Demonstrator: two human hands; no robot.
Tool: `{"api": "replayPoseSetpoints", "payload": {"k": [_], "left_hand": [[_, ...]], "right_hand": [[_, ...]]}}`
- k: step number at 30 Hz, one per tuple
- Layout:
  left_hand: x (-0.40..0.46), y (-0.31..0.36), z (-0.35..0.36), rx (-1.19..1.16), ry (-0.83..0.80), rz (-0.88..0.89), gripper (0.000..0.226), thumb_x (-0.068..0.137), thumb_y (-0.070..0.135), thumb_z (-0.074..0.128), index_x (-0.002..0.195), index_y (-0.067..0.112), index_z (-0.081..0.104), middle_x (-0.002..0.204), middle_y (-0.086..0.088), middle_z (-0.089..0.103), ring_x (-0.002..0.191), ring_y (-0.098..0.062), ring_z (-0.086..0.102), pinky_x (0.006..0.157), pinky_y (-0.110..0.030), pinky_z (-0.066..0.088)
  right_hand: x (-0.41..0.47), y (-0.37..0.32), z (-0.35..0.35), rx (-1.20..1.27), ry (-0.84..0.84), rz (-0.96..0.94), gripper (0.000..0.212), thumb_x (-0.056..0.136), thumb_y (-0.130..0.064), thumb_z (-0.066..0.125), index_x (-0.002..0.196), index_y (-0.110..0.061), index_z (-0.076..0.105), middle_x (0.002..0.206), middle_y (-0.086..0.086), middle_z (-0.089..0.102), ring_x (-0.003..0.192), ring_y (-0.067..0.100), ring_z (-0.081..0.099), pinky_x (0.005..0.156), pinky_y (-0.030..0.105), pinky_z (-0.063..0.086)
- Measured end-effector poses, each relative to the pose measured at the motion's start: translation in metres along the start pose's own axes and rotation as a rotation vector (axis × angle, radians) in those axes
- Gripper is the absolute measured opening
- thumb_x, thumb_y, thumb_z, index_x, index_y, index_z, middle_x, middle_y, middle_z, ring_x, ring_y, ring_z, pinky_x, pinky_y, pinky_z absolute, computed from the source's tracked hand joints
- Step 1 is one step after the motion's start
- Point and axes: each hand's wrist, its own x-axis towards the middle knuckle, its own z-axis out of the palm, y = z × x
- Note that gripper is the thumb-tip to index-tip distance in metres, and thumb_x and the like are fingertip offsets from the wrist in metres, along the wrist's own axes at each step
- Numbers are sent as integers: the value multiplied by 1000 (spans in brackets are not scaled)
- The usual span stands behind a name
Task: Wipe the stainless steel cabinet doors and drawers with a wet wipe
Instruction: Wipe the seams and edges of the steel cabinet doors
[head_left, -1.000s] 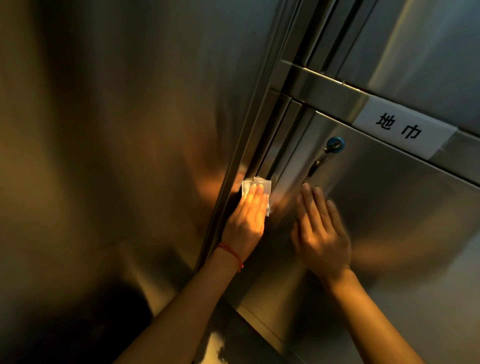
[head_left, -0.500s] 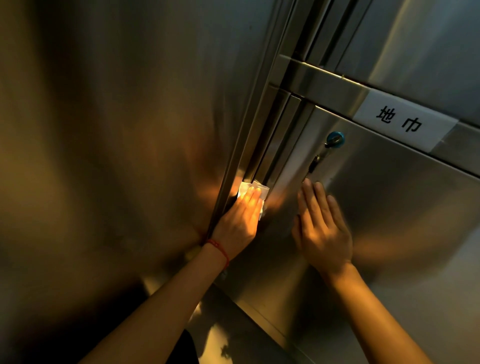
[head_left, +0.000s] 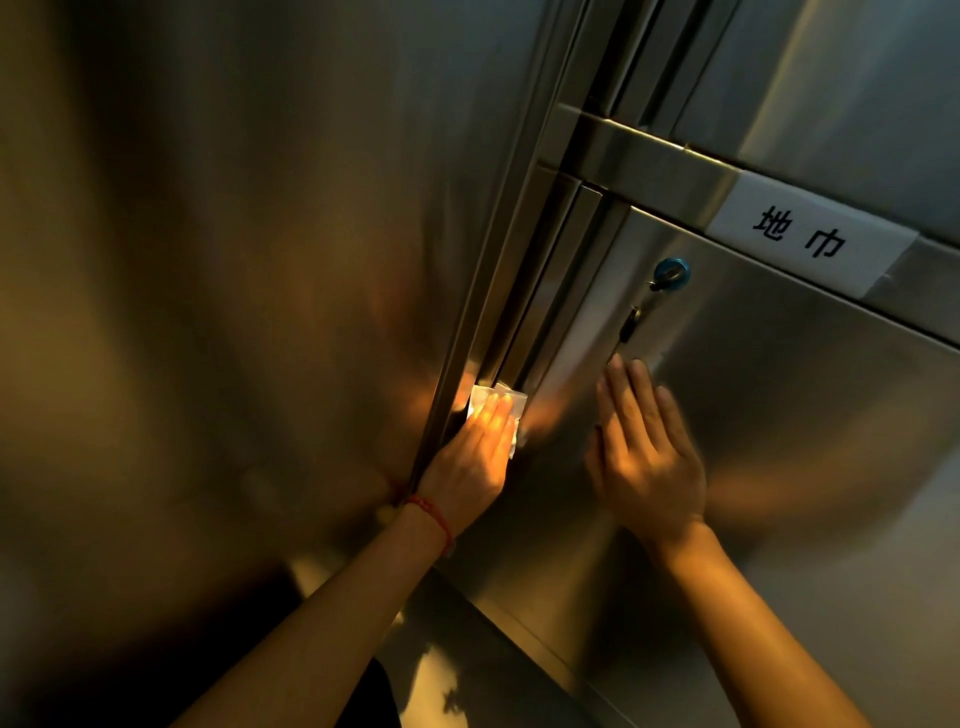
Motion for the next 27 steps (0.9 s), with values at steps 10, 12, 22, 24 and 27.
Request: {"api": "replayPoseSetpoints", "payload": {"k": [10,12,22,24,27], "left_hand": [[-16,4,5,-15,-107,10,37,81,2,54,117,-5,60,121,-23,61,117,-33,56,100,-40,46],[-23,6,6,-6,-130,23,38,80,3,56,117,-4,61,120,-22,61,117,-32,56,102,-40,43],[-48,15,8,60,-188,76,33,84,4,47,110,3,68,116,-18,65,113,-29,60,100,-38,42],[-52,17,9,57,-202,77,32,84,5,49,109,4,68,116,-17,65,113,-28,60,101,-37,42],[-55,17,10,41,-246,70,36,75,10,69,110,3,68,116,-17,65,113,-28,60,100,-37,43]], "right_hand": [[0,-1,-1,9,3,3,45,95,-20,46,134,2,43,143,19,35,137,32,28,115,40,20],[0,-1,-2,-2,-1,1,46,94,-20,47,133,3,45,143,20,35,136,32,29,114,40,20],[1,-1,-5,-28,-28,2,45,96,-22,43,134,3,44,144,19,34,135,33,31,113,41,23],[1,-1,-5,-39,-32,-6,46,95,-22,43,134,3,43,144,20,34,135,33,31,113,40,22],[2,-1,-6,-48,-32,-4,46,95,-22,44,134,3,44,143,20,35,135,33,30,113,40,19]]}}
